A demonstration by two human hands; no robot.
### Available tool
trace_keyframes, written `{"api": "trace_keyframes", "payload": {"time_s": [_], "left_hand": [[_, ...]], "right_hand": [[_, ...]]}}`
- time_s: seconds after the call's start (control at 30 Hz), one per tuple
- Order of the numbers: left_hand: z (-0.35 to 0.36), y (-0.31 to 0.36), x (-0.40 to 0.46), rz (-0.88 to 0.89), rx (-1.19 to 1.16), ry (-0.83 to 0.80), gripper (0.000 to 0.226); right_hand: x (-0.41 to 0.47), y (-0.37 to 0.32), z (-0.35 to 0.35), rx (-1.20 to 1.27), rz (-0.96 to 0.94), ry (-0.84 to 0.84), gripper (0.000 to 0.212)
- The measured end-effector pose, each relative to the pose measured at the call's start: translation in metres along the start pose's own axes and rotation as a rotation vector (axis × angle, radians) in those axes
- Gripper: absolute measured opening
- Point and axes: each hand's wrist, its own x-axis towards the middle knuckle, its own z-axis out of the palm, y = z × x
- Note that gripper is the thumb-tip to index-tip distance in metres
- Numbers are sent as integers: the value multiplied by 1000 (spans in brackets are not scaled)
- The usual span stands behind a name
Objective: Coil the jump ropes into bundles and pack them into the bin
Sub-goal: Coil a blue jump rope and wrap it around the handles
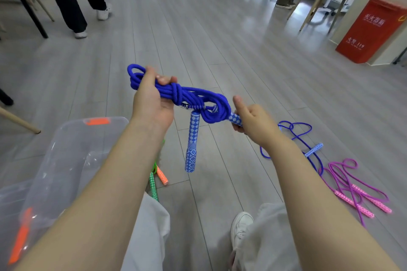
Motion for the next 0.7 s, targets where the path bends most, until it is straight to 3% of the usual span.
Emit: {"api": "trace_keyframes", "payload": {"time_s": [0.13, 0.43, 0.7], "left_hand": [[-3, 8, 0, -4, -41, 24, 39], [-2, 10, -7, 30, -66, 82, 39], [-14, -4, 5, -12, 69, 149, 38]], "right_hand": [[1, -2, 1, -132, -24, 34, 65], [3, 8, -5, -142, 26, 77, 58], [5, 13, 5, -166, 86, -19, 53]]}}
